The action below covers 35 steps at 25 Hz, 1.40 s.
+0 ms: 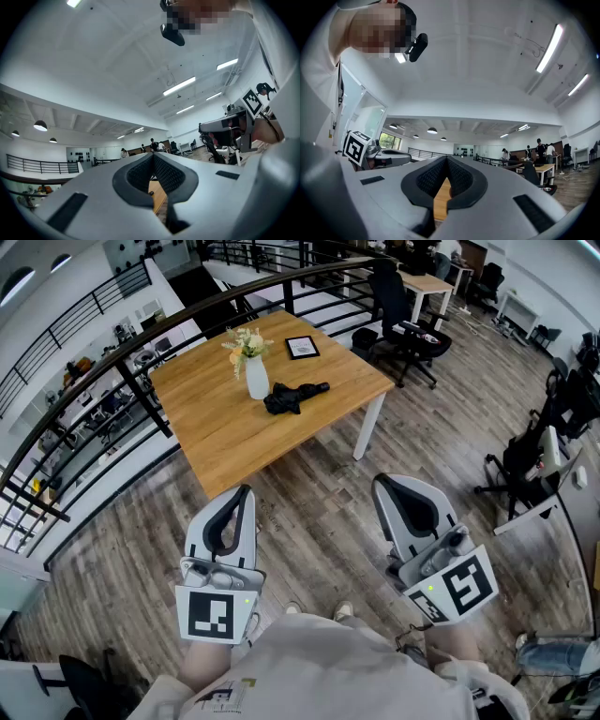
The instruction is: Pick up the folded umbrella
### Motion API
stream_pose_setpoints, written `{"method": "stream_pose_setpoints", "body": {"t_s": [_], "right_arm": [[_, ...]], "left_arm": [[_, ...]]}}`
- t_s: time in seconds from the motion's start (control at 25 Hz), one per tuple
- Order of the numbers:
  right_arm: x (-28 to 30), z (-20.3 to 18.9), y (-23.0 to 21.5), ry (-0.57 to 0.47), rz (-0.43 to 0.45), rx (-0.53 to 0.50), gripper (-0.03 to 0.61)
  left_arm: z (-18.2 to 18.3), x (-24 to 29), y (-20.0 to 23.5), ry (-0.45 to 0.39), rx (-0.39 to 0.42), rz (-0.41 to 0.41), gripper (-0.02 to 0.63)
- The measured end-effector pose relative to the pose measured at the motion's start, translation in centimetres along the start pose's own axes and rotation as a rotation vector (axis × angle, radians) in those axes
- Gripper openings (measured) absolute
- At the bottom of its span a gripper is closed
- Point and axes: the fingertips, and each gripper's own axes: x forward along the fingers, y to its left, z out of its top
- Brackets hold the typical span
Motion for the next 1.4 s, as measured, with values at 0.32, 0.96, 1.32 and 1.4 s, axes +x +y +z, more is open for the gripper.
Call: {"method": "stream_pose_setpoints", "body": {"t_s": [0.32,0.96,1.32,1.4], "right_arm": [[-1.1,0.7,-0.7,-0.049,0.018,0.054,0.023],[-4.7,-0.7,-7.4,-0.041,-0.006,0.065,0.037],[-7.8,-1.0,-11.4,-0.058,0.017,-0.009,0.336],[-8.3,-1.3,-12.1,-0.055,0.018,-0.006,0.336]], "left_arm": [[0.1,0.4,-0.8,-0.005,-0.014,-0.005,0.015],[1.0,4.6,-5.5,-0.031,0.019,-0.003,0.015],[1.8,7.5,-10.7,-0.045,0.043,-0.019,0.015],[1.7,8.0,-11.3,-0.04,0.052,-0.023,0.015]]}}
